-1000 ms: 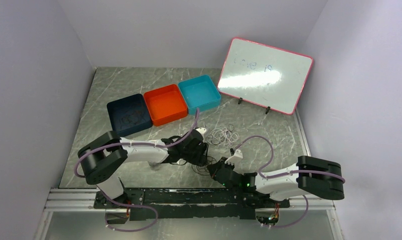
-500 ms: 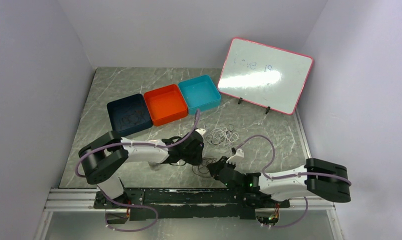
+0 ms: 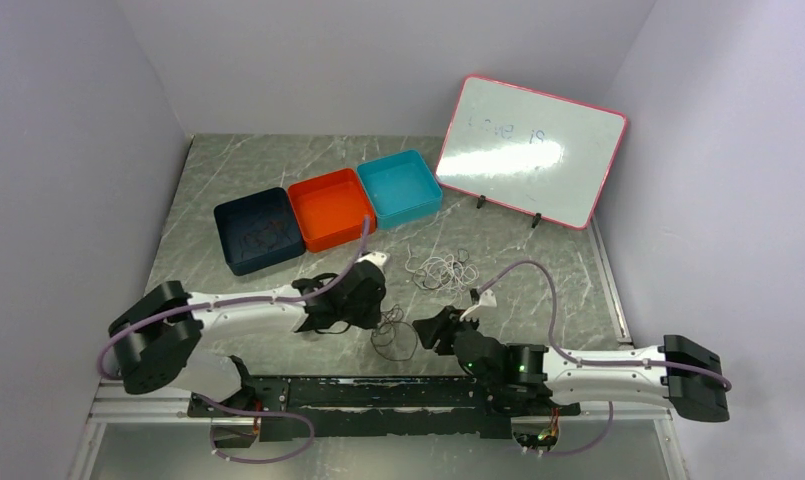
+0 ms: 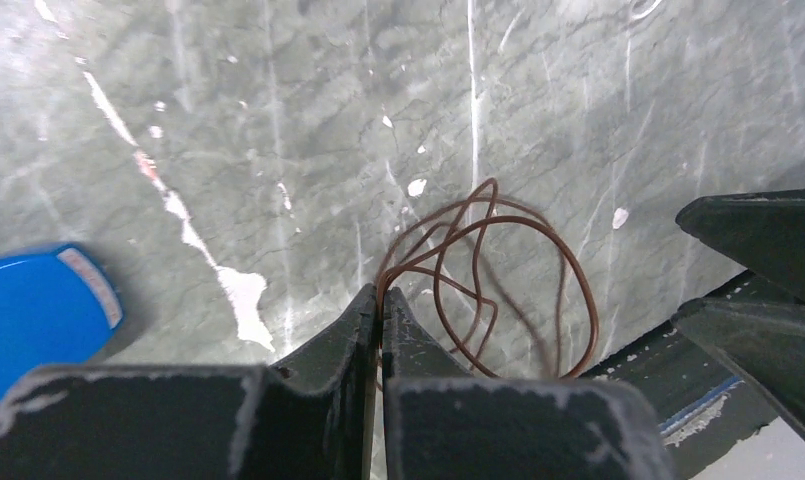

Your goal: Untangle the cables

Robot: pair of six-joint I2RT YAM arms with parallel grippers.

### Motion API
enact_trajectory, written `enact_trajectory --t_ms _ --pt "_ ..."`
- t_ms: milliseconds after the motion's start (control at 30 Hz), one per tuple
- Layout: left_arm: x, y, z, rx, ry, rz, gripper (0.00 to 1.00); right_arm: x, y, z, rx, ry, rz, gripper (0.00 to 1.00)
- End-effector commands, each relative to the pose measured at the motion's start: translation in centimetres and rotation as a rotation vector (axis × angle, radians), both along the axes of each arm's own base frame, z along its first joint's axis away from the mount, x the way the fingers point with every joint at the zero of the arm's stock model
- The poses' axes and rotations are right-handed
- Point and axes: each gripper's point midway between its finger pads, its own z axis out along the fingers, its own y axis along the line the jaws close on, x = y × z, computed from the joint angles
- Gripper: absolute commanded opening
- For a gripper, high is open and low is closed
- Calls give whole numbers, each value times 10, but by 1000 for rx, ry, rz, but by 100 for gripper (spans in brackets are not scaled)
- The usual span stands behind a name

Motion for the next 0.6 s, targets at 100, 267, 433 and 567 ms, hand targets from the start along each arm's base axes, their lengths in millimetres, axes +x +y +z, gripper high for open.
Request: enact_trajectory --t_ms 100,267,433,567 --pt "14 12 44 -70 -101 34 7 9 -22 9 -101 -64 -41 52" --pt "25 15 84 -122 -162 51 7 11 -25 7 -116 -64 -62 52" --pt "41 23 123 -151 -221 73 7 10 -23 5 -108 -58 -59 52" --pt "53 31 157 -193 -263 89 7 10 -23 3 -109 -55 -61 53"
